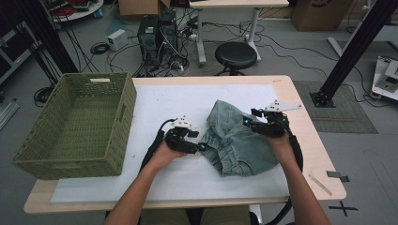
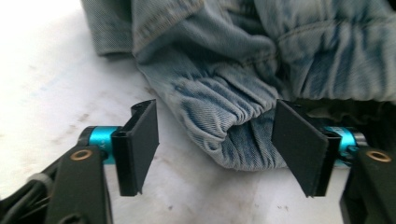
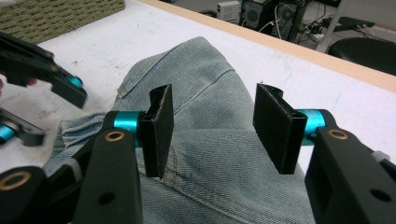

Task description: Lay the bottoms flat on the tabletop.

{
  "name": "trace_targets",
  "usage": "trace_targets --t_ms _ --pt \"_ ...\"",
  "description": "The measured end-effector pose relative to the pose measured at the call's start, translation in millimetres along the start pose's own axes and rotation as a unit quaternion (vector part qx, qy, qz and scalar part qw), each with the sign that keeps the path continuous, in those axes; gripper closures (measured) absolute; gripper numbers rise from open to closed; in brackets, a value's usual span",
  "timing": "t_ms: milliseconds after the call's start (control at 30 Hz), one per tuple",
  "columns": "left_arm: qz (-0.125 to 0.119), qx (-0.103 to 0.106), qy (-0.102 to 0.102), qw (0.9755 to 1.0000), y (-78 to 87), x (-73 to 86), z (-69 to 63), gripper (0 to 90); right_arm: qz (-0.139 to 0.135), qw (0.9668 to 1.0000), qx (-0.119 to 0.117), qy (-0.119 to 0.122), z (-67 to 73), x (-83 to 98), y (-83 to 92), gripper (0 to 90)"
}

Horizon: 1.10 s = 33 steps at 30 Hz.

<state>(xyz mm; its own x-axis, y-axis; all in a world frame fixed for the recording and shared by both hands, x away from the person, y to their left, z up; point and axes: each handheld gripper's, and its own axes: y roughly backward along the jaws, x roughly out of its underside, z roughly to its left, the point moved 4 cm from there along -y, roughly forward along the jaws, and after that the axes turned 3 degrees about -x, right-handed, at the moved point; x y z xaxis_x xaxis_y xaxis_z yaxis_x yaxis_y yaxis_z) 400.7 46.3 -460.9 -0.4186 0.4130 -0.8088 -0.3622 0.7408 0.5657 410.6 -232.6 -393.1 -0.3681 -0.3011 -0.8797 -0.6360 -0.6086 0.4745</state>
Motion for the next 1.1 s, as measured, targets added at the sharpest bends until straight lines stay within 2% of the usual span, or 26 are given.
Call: trace_targets --t_ms 133,200,400,467,500,600,667,800,900,1000,1100 --pt "0.045 -0.024 -0.012 0.9986 -14.2 3.8 -2.7 46.5 0.002 1.0000 -0.003 -0.003 -0.1 0.2 0.3 46.5" --pt "0.046 -0.031 -0.010 0.9984 -16.5 3.5 -4.0 52.3 0.001 1.0000 -0.003 -0.003 -1.2 0.2 0.8 46.0" --pt "0.020 -0.023 -0.007 0.9995 -12.4 0.5 -5.8 74.6 0.005 0.9999 -0.003 -0.010 -2.4 1.3 0.9 46.0" --pt "0.003 -0.020 0.001 0.9998 -9.9 0.3 -4.8 78.3 0.006 0.9999 -0.003 -0.010 -2.7 2.0 0.8 46.0" --pt "-0.009 -0.014 0.012 0.9998 -7.5 0.1 -3.4 78.9 0.007 0.9999 -0.003 -0.011 -3.0 2.5 1.0 46.0" --pt "-0.047 -0.006 0.036 0.9982 3.9 -1.2 2.8 79.4 0.011 0.9999 -0.001 -0.011 -4.9 4.8 2.0 46.4" --pt "-0.074 -0.011 0.059 0.9955 13.5 -2.9 8.5 79.5 0.018 0.9998 0.002 -0.010 -7.1 7.6 1.9 47.4" --pt "-0.110 -0.045 0.080 0.9897 31.6 -6.1 20.7 79.9 0.043 0.9990 0.002 -0.011 -9.0 14.7 -2.9 48.8" --pt "-0.115 -0.080 0.091 0.9860 41.1 -3.1 31.9 80.1 0.062 0.9980 -0.012 -0.006 -6.0 20.8 -9.2 48.8" --pt "-0.114 -0.109 0.104 0.9821 49.5 3.0 43.6 80.1 0.081 0.9958 -0.043 0.005 2.1 26.5 -17.2 49.6" --pt "-0.115 -0.137 0.121 0.9765 57.6 8.6 53.7 80.2 0.104 0.9926 -0.060 0.018 10.2 30.9 -24.2 50.9"
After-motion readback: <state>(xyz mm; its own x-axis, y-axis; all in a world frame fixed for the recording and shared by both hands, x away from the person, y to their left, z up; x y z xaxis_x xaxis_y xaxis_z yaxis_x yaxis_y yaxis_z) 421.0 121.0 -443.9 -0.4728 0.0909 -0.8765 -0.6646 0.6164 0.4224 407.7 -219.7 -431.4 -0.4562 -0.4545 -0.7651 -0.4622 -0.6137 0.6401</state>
